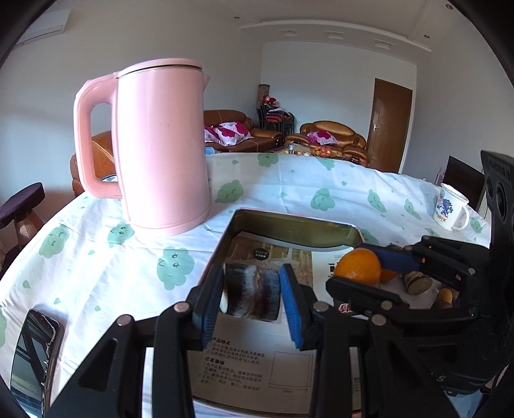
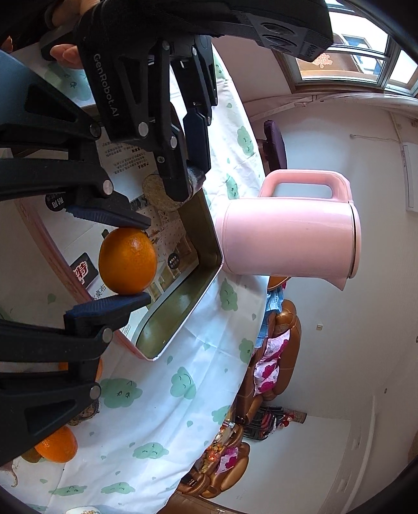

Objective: Organize fruits
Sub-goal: 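Lower the taro piece into the tin box and open the left tool, then lower the orange into the tin box and open the right tool, then grasp the round brown root with the left tool while the right tool approaches the purple beet, then close the right tool on the purple beet while the left tool holds the brown root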

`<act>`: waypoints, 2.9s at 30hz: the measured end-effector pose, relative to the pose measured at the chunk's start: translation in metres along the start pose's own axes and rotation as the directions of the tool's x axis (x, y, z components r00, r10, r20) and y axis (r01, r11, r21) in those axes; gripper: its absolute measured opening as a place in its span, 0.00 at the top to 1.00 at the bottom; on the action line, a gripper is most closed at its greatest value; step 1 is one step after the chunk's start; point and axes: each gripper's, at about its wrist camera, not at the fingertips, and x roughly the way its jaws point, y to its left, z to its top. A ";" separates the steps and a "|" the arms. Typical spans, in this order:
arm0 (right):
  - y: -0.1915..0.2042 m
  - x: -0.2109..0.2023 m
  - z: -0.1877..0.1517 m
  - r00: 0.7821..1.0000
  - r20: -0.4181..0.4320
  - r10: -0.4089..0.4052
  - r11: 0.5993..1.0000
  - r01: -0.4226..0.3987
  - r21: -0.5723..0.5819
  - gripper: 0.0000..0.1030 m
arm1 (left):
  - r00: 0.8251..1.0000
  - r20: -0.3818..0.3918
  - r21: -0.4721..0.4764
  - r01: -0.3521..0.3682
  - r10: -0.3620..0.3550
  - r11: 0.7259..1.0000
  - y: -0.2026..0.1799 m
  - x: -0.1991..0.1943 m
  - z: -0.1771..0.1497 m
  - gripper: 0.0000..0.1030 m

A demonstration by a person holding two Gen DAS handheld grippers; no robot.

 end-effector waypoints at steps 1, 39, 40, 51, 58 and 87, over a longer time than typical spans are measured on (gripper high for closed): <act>0.001 0.001 0.000 1.000 -0.002 0.000 1.000 0.000 -0.001 0.59 | 1.000 -0.005 0.001 0.000 0.000 1.000 0.000 0.001 0.000 0.64; -0.062 -0.103 -0.052 0.972 0.044 -0.229 0.967 0.222 0.127 0.39 | 0.987 0.142 0.070 0.067 -0.077 0.995 -0.069 -0.046 -0.001 0.26; -0.070 -0.109 -0.054 0.967 0.041 -0.250 0.960 0.242 0.142 0.39 | 0.987 0.135 0.083 0.079 -0.090 0.993 -0.076 -0.044 -0.002 0.26; -0.137 -0.135 -0.096 0.946 -0.034 -0.324 0.891 0.317 0.326 0.38 | 0.978 0.000 0.202 0.203 -0.207 0.958 -0.154 -0.021 -0.019 0.26; -0.148 -0.126 -0.105 0.961 -0.067 -0.269 0.884 0.274 0.378 0.38 | 0.958 -0.124 0.246 0.283 -0.259 0.927 -0.183 -0.004 -0.023 0.27; -0.151 -0.102 -0.108 0.985 -0.128 -0.113 0.895 0.157 0.417 0.47 | 0.915 -0.263 0.282 0.377 -0.307 0.882 -0.200 0.012 -0.031 0.60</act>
